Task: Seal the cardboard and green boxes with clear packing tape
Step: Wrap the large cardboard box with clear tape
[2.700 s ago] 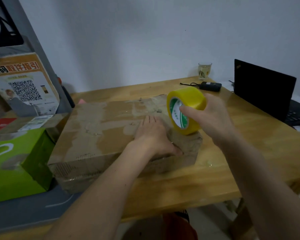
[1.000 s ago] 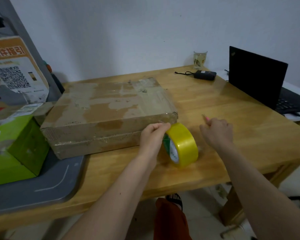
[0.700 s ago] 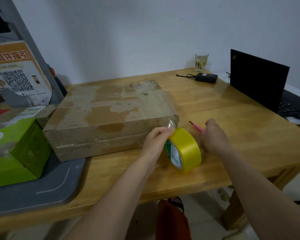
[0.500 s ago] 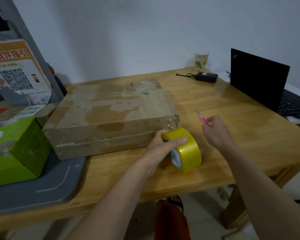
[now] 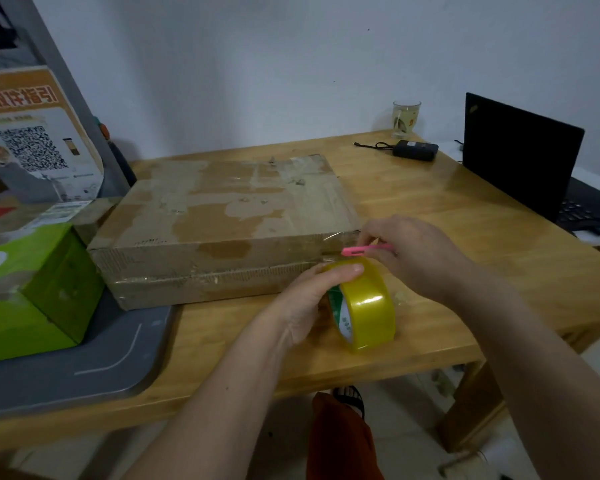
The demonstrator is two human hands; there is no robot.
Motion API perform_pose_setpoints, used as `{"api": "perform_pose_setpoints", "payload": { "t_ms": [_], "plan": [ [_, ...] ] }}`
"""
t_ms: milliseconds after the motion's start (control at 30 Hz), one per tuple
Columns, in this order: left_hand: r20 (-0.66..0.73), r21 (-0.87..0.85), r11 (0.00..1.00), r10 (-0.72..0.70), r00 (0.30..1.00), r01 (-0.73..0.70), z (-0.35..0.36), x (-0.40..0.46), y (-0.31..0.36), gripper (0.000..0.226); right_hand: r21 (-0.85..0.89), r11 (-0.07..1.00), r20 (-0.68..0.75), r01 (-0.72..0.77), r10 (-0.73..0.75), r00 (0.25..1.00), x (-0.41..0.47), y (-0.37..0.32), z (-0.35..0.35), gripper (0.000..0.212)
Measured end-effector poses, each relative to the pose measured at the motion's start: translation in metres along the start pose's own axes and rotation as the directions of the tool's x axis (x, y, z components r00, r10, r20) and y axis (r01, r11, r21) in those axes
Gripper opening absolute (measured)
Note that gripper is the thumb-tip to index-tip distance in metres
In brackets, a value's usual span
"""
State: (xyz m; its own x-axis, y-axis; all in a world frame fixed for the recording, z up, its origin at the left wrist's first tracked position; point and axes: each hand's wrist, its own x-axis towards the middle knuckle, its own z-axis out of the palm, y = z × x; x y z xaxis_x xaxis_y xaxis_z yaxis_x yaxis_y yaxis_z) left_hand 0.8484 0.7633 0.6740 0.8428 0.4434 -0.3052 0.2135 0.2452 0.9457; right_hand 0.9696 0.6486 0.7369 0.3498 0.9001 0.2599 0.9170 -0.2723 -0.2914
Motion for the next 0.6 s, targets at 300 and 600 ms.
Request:
{"api": "perform_pose_setpoints", "payload": {
  "t_ms": [300, 600],
  "plan": [
    [0.016, -0.142, 0.989, -0.043, 0.999, 0.045, 0.001, -0.007, -0.002, 0.051, -0.233, 0.971, 0.03, 0.057, -0.051, 0.998, 0.0, -0.012, -0.009, 0.012],
    [-0.022, -0.093, 0.993, -0.069, 0.997, 0.067, 0.001, -0.009, -0.002, 0.066, -0.429, 0.902, 0.024, 0.043, -0.036, 0.999, 0.001, -0.02, -0.008, 0.017]
  ]
}}
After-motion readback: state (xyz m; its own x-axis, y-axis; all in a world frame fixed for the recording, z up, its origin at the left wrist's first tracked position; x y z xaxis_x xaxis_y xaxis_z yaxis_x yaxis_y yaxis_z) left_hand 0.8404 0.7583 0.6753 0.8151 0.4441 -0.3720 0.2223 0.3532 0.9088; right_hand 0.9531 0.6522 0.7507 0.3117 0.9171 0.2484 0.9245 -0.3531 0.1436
